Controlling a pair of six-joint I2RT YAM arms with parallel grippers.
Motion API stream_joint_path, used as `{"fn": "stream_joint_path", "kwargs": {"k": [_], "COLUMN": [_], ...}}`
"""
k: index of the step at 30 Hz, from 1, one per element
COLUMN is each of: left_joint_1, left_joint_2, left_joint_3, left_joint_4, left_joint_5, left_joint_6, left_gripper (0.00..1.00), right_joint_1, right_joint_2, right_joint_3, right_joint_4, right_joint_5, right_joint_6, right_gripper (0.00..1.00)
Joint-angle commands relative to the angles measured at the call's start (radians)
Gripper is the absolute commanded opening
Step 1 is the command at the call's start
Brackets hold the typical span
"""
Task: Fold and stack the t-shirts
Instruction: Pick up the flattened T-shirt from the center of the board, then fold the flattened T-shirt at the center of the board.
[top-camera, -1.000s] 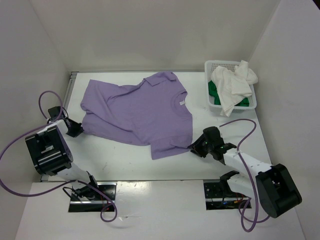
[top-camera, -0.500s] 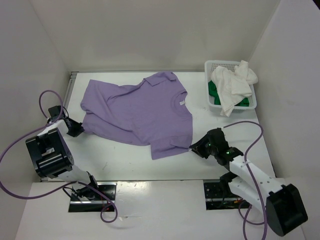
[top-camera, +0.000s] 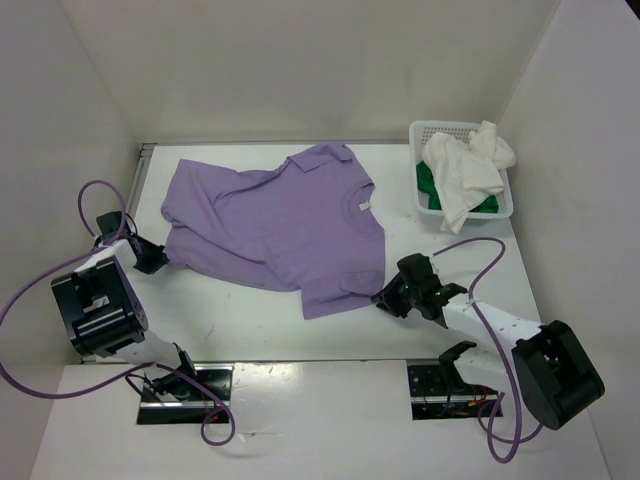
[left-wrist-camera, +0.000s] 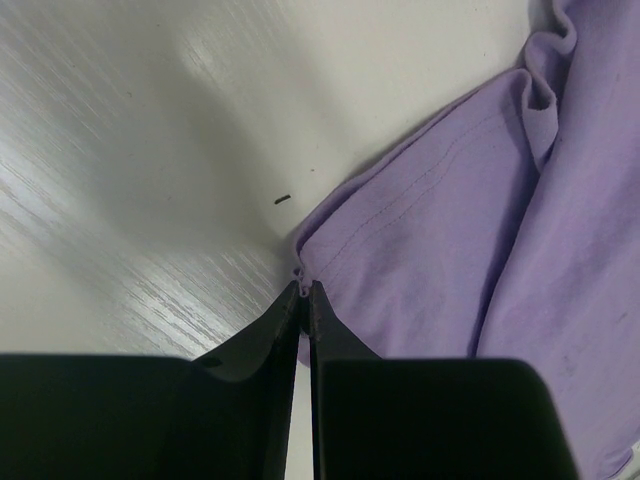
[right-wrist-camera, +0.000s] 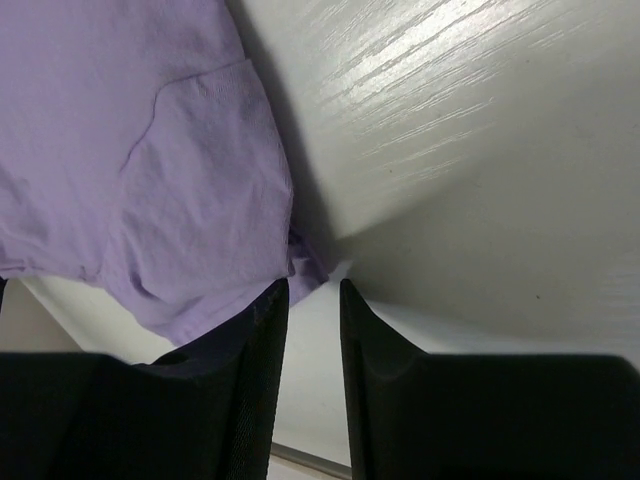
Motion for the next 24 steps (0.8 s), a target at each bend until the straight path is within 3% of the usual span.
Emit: {"fn": "stream_joint_path", "kwargs": {"k": [1, 8, 16, 20, 24], "left_joint_1": [0.000, 0.000, 0.000, -0.009, -0.075], "left_joint_2": [-0.035, -0.026, -0.026, -0.049, -0.104], "left_joint_3": [0.010, 0.010, 0.010, 0.010, 0.039], "left_joint_4": [0.001, 0.010, 0.010, -0.008, -0.100], "left_joint_5": [0.010, 0.019, 0.019, 0.019, -0.024], "left_joint_6": [0.009, 0.009, 0.009, 0.009, 0.061], "left_gripper": [0.12, 0.12, 0.12, 0.11, 0.10], "right_joint_1": [0.009, 0.009, 0.009, 0.009, 0.009], "right_joint_2": [0.001, 0.092, 0.125, 0.030, -0.175], "right_joint_3": [0.021, 0.039, 0.068, 0.110, 0.159], "right_joint_4": [-0.024, 0.009, -0.004, -0.114, -0.315], "right_joint_5": [0.071, 0.071, 0.090, 0.110, 0.112], "right_joint_6": [-0.009, -0.009, -0.009, -0.032, -0.056], "right_gripper": [0.33, 0.32, 0.16, 0.10, 0.05]}}
